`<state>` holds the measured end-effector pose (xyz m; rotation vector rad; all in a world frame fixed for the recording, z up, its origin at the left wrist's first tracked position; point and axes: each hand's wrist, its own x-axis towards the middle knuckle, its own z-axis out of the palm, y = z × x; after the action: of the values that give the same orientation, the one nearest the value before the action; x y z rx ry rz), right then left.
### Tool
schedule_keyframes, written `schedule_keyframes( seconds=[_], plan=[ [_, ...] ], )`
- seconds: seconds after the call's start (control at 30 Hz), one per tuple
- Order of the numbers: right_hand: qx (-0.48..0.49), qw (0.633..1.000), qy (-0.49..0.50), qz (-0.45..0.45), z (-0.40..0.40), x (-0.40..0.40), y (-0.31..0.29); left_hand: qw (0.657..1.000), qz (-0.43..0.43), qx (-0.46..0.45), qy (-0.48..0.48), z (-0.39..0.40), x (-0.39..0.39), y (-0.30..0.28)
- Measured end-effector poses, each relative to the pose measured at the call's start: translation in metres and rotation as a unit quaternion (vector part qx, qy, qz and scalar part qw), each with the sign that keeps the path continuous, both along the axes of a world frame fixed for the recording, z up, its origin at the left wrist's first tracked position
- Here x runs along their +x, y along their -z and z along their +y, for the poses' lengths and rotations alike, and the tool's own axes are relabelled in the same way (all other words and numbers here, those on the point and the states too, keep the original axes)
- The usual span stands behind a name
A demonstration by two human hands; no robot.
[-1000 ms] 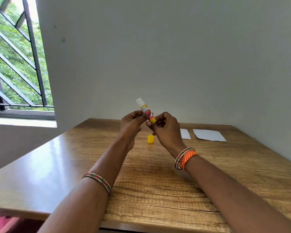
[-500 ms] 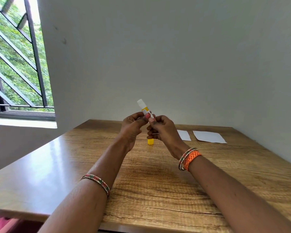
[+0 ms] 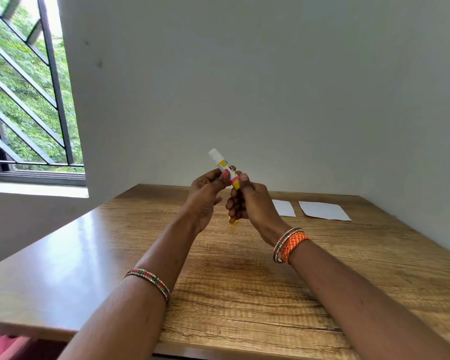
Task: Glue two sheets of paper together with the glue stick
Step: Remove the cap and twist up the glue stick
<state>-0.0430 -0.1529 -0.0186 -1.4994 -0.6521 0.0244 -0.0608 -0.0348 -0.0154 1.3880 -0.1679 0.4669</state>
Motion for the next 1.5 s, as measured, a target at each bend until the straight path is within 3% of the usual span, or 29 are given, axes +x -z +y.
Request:
schedule_keyframes(
  seconds=[0.13, 0.37, 0.5, 0.73, 0.9, 1.0, 1.07, 1.13, 1.2, 1.3, 1.5],
  plan=[
    [0.007, 1.000, 0.000, -0.008, 0.003, 0.000, 0.001, 1.000, 0.003, -0.008, -0.021, 0.000, -0.001, 0.000],
    [0.042, 0.993, 0.092, -0.058, 0.008, 0.001, 0.003, 0.999, 0.003, -0.021, -0.048, -0.006, -0.004, -0.002],
    [0.031, 0.995, 0.075, -0.059, 0.006, 0.001, 0.002, 0.998, 0.002, -0.019, -0.055, -0.003, -0.004, -0.003],
    [0.036, 0.999, 0.016, 0.031, 0.002, -0.001, 0.000, 1.000, 0.000, -0.006, 0.025, -0.002, -0.002, -0.002],
    [0.148, 0.980, -0.052, 0.120, 0.006, 0.000, -0.004, 1.000, -0.004, -0.017, 0.024, -0.008, -0.002, 0.001],
    [0.181, 0.977, -0.024, 0.110, 0.004, 0.003, -0.007, 1.000, -0.002, -0.005, 0.007, -0.010, -0.002, 0.000],
    [0.208, 0.972, 0.014, 0.107, -0.004, 0.007, -0.013, 0.998, 0.017, 0.056, -0.018, -0.013, -0.003, -0.001],
    [0.252, 0.959, 0.060, 0.116, -0.016, 0.014, -0.023, 0.971, 0.038, 0.220, -0.084, -0.015, 0.001, 0.004],
    [0.301, 0.939, 0.110, 0.124, -0.036, 0.026, -0.029, 0.897, 0.039, 0.400, -0.183, -0.015, 0.005, 0.010],
    [0.335, 0.916, 0.186, 0.123, -0.071, 0.046, -0.028, 0.836, 0.030, 0.499, -0.224, -0.024, 0.008, 0.010],
    [0.350, 0.881, 0.262, 0.181, -0.098, 0.074, -0.014, 0.714, 0.110, 0.680, -0.124, -0.061, 0.053, 0.015]
  ],
)
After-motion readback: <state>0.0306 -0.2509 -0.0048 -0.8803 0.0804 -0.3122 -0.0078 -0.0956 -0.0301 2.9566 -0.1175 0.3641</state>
